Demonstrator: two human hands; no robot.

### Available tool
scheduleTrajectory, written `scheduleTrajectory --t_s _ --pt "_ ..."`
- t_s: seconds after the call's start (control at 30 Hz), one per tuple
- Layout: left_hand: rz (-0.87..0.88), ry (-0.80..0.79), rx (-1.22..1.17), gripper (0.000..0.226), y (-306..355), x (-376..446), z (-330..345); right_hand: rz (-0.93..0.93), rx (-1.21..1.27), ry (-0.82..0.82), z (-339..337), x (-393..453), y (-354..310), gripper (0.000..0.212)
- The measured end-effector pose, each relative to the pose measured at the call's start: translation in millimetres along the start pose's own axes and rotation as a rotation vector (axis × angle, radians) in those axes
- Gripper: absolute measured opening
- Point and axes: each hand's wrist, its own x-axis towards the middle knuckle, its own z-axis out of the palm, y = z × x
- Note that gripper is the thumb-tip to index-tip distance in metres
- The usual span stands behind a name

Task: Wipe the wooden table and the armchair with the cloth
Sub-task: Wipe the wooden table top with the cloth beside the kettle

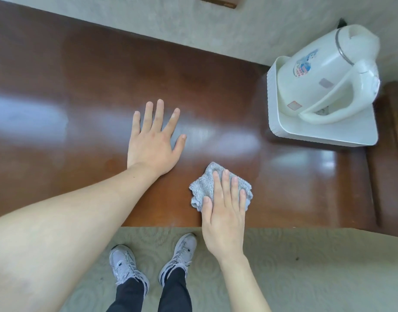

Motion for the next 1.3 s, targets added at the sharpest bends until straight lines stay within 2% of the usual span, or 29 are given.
scheduleTrajectory --t_s 0.1,0.3,0.4,0.57,0.73,0.8,0.9,1.0,1.07,1.13,1.2,1.3 --pt "0.009 0.009 -0.011 0.069 0 0 1 0.013 -0.026 0.012 -6 28 3 0.058" --pt "0.014 0.032 -0.024 0.07 0 2 6 0.054 -0.006 0.04 -33 173 15 0.056" --pt "0.024 0.025 -0.032 0.069 -4 2 7 0.024 -0.014 0.063 -36 203 11 0.054" --pt "0.034 -0.025 -0.087 0.07 -7 0 2 -0.107 0.076 0.157 -25 151 10 0.05" --pt "-0.024 -0.106 -0.558 0.063 -15 -4 -21 -0.191 0.301 0.073 -14 54 14 0.043" --pt "-0.074 -0.142 -0.722 0.049 -10 -12 -33 -0.165 0.38 0.005 -18 27 18 0.04" --pt "-0.101 -0.139 -0.834 0.041 5 -40 -58 0.052 0.532 -0.166 -55 22 11 0.033" --pt "-0.126 -0.096 -0.906 0.032 17 -82 -87 0.141 0.961 -0.266 -110 35 -13 0.028" --pt "-0.192 -0.092 -1.042 0.028 22 -112 -112 0.144 1.199 -0.44 -147 38 -32 0.028" --pt "-0.269 -0.08 -1.206 0.019 21 -144 -140 0.114 1.331 -0.652 -177 34 -49 0.029" --pt "-0.373 0.06 -1.292 0.008 14 -177 -172 0.08 1.377 -0.885 -201 23 -69 0.044" --pt "-0.52 0.308 -1.327 0.022 7 -237 -219 -0.107 1.269 -1.083 -222 -3 -100 0.056"
